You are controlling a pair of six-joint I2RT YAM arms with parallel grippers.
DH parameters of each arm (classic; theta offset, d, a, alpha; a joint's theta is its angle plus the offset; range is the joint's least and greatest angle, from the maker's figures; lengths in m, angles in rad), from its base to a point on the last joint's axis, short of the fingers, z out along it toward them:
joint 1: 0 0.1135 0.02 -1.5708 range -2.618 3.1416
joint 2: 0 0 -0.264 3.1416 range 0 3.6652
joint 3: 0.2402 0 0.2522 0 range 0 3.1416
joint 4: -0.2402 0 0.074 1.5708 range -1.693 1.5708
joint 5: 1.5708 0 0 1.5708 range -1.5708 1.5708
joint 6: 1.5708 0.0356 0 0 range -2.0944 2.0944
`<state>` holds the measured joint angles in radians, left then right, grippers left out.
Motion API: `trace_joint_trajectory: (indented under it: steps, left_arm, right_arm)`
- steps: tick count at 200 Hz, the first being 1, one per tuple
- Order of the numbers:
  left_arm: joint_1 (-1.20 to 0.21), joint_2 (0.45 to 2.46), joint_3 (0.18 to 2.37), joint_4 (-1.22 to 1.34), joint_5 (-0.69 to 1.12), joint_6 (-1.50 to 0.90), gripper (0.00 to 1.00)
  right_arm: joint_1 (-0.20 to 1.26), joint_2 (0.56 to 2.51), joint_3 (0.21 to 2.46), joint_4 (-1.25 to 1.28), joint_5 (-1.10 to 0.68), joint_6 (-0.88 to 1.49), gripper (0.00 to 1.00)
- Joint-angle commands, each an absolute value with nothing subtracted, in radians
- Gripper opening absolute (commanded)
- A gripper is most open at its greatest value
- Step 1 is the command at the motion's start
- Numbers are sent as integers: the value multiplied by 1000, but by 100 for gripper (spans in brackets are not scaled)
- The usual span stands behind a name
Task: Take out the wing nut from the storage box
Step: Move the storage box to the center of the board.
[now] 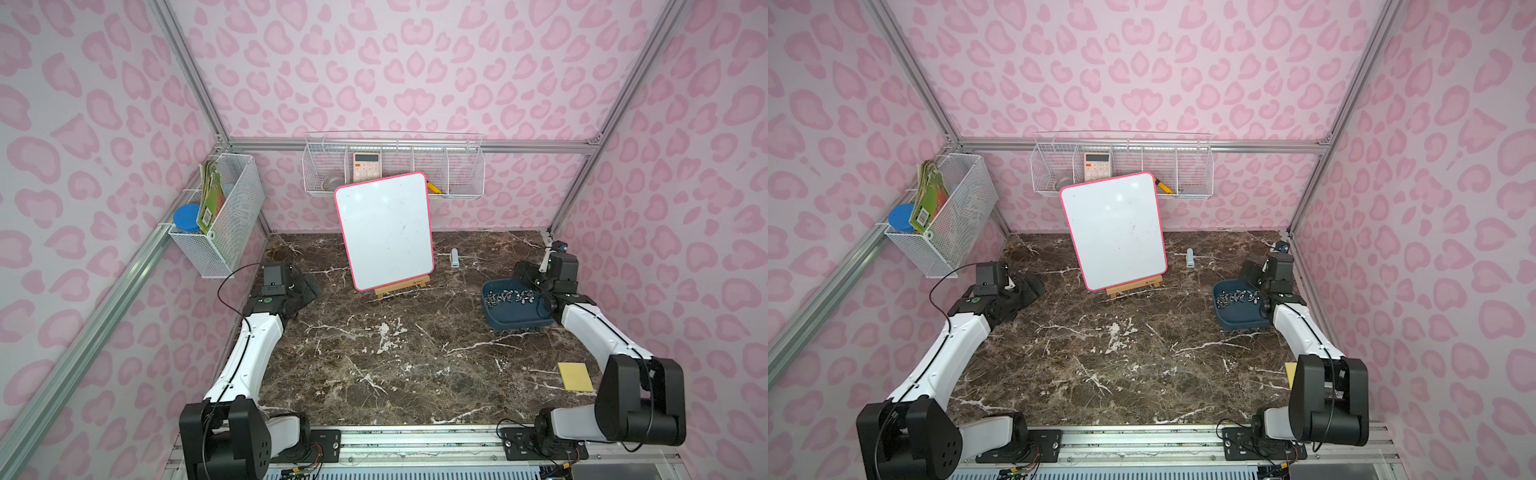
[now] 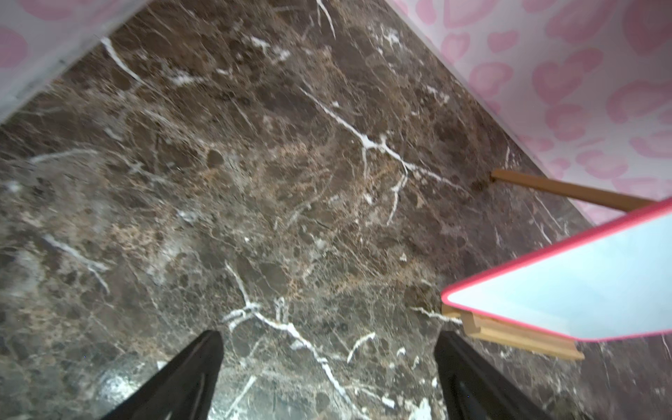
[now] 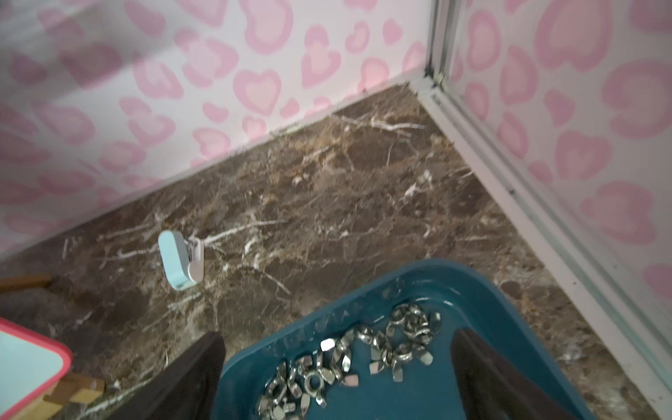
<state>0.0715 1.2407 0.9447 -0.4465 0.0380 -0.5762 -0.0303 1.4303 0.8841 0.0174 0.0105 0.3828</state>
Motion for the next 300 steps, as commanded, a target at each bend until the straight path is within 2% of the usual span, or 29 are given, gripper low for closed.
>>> trace_joint_trajectory:
  steps: [1, 38, 73, 125, 219, 300]
  left_arm:
    - [37, 1238, 942, -470, 65, -575, 95]
    - [4, 1264, 964, -485, 71, -577, 95]
    - [-2, 1272, 982, -505, 76, -575, 95]
    - [-9, 1249, 977, -518, 75, -580, 95]
    - [-12, 1150, 940, -576, 49, -578, 96]
    - [-12, 1044, 928, -667, 18, -574, 97]
  right_arm:
    - [-10, 1478, 910, -132, -21, 386, 95]
    - [126, 1544, 923, -203, 42, 384, 85]
    - [266, 1543, 875, -199, 47, 419, 91]
    - [404, 1578, 863, -203, 34, 471, 88]
    - [711, 1779, 1075, -241, 67, 555, 88]
    - [930, 2019, 1353, -323, 111, 522, 64]
